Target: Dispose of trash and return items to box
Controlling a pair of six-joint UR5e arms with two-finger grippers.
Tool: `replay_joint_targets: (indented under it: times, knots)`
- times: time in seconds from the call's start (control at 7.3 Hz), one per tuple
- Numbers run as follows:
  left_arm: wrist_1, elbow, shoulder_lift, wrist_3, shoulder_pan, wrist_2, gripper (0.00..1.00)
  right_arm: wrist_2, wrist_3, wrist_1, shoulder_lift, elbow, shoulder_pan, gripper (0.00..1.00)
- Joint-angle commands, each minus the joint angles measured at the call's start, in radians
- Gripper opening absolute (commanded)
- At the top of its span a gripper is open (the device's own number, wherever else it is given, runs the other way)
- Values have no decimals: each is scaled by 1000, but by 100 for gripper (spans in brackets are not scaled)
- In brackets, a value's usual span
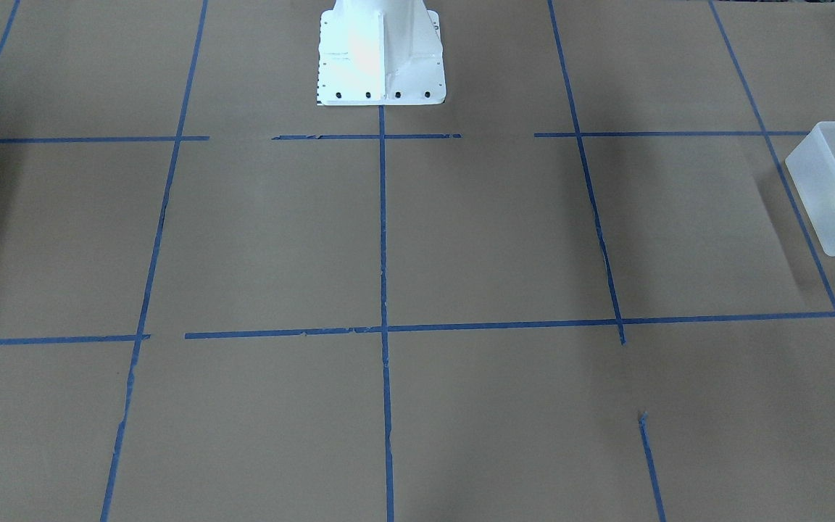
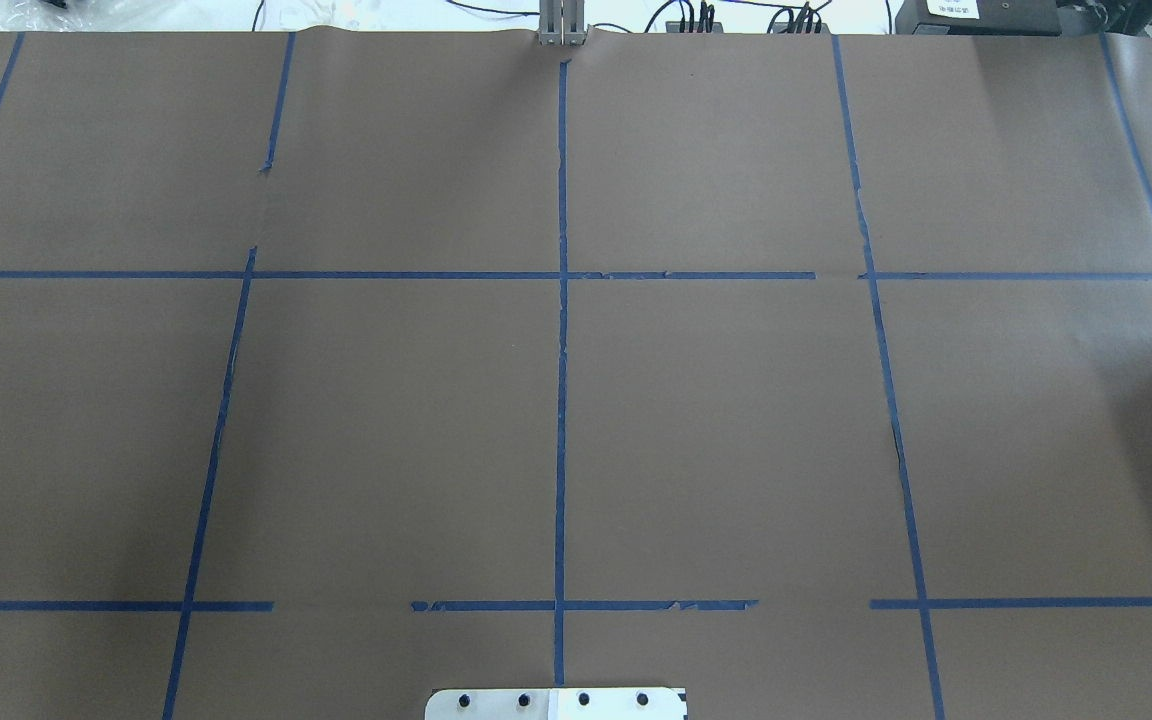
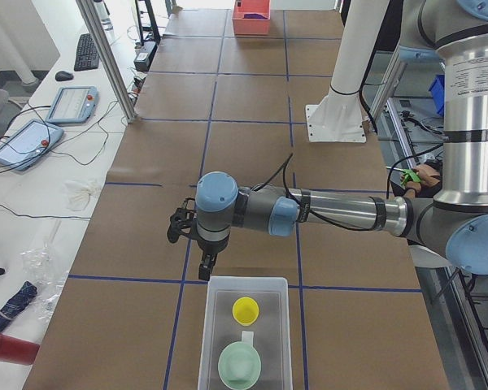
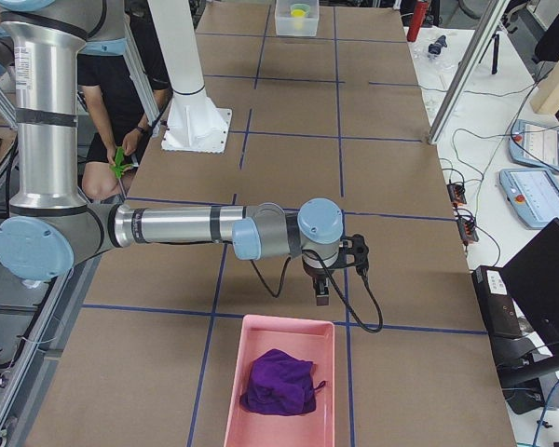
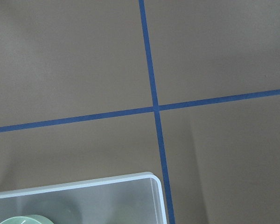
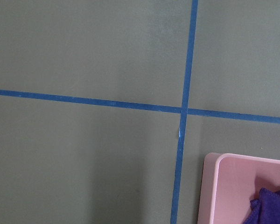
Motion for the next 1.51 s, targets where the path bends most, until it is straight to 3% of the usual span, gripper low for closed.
replay_joint_targets:
  times: [0.0, 0.96, 1.37]
  knots:
    - [56, 5, -16, 53, -4, 0, 100, -1, 0, -2, -2, 1, 0, 100]
    - [59, 27, -25, 43, -63, 0, 100, -2, 2, -9, -12, -4, 0, 100]
    - [56, 53, -25, 43, -56, -57, 100, -2, 2, -9, -9, -11, 0, 100]
